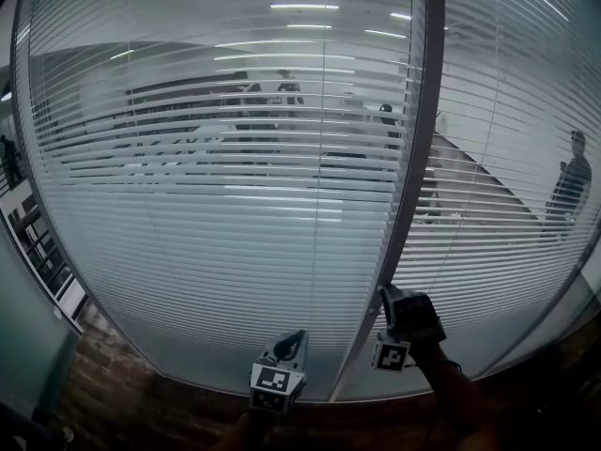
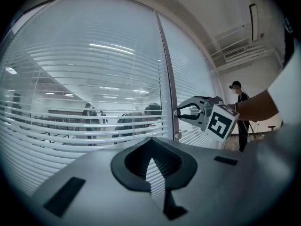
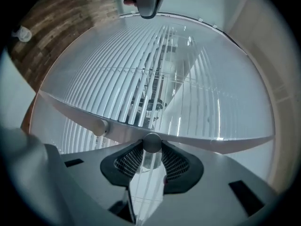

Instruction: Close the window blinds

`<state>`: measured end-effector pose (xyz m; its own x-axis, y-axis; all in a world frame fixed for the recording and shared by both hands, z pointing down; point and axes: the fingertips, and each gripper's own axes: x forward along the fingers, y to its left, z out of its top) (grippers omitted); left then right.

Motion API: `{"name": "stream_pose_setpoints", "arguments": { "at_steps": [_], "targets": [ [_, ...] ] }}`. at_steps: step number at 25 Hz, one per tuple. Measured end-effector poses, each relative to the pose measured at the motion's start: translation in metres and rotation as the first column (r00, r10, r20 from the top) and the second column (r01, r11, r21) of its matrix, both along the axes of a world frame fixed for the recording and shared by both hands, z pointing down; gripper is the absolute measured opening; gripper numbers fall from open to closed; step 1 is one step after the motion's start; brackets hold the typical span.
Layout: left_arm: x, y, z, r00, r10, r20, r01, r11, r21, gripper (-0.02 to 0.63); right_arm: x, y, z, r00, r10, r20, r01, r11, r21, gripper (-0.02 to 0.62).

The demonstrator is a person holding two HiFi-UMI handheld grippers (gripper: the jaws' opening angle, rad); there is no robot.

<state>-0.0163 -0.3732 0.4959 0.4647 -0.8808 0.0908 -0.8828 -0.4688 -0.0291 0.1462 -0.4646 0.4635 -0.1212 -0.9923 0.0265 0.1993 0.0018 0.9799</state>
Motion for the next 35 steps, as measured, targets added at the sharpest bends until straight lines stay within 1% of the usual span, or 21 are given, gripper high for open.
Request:
{"name": "stream_pose_setpoints", "arguments": {
  "at_steps": [2, 3, 4, 5, 6, 7, 8, 10, 11, 14, 16, 18, 19, 20, 21, 22, 26, 29, 32, 35],
  "targets": [
    [-0.001, 0.000, 0.001, 1.000, -0.004, -0.007, 0.004, 1.000, -0.002, 0.002, 0.003, 0.000, -0.001, 1.000, 0.004, 0.006, -0.005, 1.000, 0.012, 0.126],
    [-0.002, 0.000, 0.001, 1.000, -0.007, -0.008, 0.007, 1.000, -0.003, 0.002, 0.004, 0.000, -0.003, 0.999, 0.007, 0.034, -0.008, 1.000, 0.022, 0.126],
    [-0.004, 0.000, 0.001, 1.000, -0.011, -0.008, 0.011, 1.000, -0.003, 0.002, 0.005, 0.000, -0.005, 0.996, 0.009, 0.088, -0.012, 0.999, 0.030, 0.127],
    [-0.007, 0.001, 0.001, 1.000, -0.015, -0.007, 0.015, 1.000, -0.004, 0.000, 0.007, 0.001, -0.007, 0.985, 0.010, 0.170, -0.015, 0.999, 0.030, 0.127],
    [-0.008, 0.002, 0.001, 1.000, -0.018, -0.006, 0.018, 1.000, -0.005, 0.002, 0.008, 0.004, -0.009, 0.963, 0.009, 0.270, -0.016, 1.000, 0.021, 0.127],
    [-0.008, 0.003, 0.001, 1.000, -0.019, -0.004, 0.019, 1.000, -0.007, 0.000, 0.011, 0.008, -0.010, 0.928, 0.011, 0.373, -0.014, 1.000, 0.006, 0.127],
    [-0.007, 0.003, 0.002, 1.000, -0.019, -0.002, 0.019, 1.000, -0.009, 0.002, 0.013, 0.012, -0.010, 0.883, 0.014, 0.469, -0.009, 1.000, -0.012, 0.127],
    [-0.005, 0.005, 0.002, 1.000, -0.017, -0.002, 0.017, 1.000, -0.012, 0.000, 0.015, 0.019, -0.011, 0.773, 0.019, 0.634, 0.013, 0.999, -0.046, 0.129],
    [-0.004, 0.005, 0.002, 1.000, -0.015, -0.003, 0.015, 1.000, -0.014, 0.002, 0.014, 0.022, -0.011, 0.708, 0.021, 0.706, 0.030, 0.998, -0.059, 0.129],
    [0.001, 0.008, 0.002, 1.000, -0.006, -0.004, 0.006, 1.000, -0.015, 0.002, 0.014, 0.024, -0.009, 0.481, 0.059, 0.875, 0.074, 0.992, -0.107, 0.137],
    [0.004, 0.010, 0.001, 1.000, -0.002, -0.008, 0.002, 1.000, -0.014, 0.000, 0.016, 0.021, -0.006, 0.317, 0.091, 0.944, 0.102, 0.986, -0.129, 0.137],
    [0.005, 0.012, 0.001, 1.000, 0.002, -0.006, -0.002, 1.000, -0.016, 0.002, 0.016, 0.019, -0.010, 0.149, 0.115, 0.982, 0.120, 0.984, -0.134, 0.137],
    [0.005, 0.013, 0.001, 1.000, 0.003, -0.005, -0.003, 1.000, -0.017, 0.000, 0.016, 0.018, -0.011, 0.084, 0.129, 0.988, 0.124, 0.983, -0.139, 0.137],
    [0.005, 0.014, 0.001, 1.000, 0.005, -0.004, -0.005, 1.000, -0.018, 0.002, 0.017, 0.017, -0.011, 0.039, 0.143, 0.989, 0.119, 0.982, -0.147, 0.137],
    [0.004, 0.016, 0.001, 1.000, 0.005, -0.005, -0.005, 1.000, -0.019, 0.002, 0.018, 0.016, -0.011, 0.009, 0.154, 0.988, 0.109, 0.982, -0.154, 0.137],
    [0.003, 0.017, 0.001, 1.000, 0.004, -0.007, -0.004, 1.000, -0.019, 0.001, 0.018, 0.014, -0.012, -0.006, 0.157, 0.988, 0.097, 0.983, -0.156, 0.137],
    [-0.001, 0.017, 0.003, 1.000, -0.008, -0.007, 0.008, 1.000, -0.017, 0.002, 0.016, 0.003, -0.019, -0.008, 0.131, 0.991, 0.073, 0.989, -0.130, 0.144],
    [-0.006, 0.016, 0.003, 1.000, -0.018, -0.008, 0.018, 1.000, -0.013, 0.002, 0.016, 0.000, -0.016, -0.031, 0.165, 0.986, 0.075, 0.984, -0.163, 0.143],
    [-0.009, 0.016, 0.002, 1.000, -0.024, -0.008, 0.024, 1.000, -0.012, 0.002, 0.017, 0.001, -0.015, -0.043, 0.159, 0.986, 0.070, 0.985, -0.156, 0.127],
    [-0.011, 0.016, 0.002, 1.000, -0.029, -0.006, 0.028, 1.000, -0.013, 0.002, 0.017, 0.002, -0.015, -0.050, 0.153, 0.987, 0.071, 0.986, -0.150, 0.126]
  ]
}}
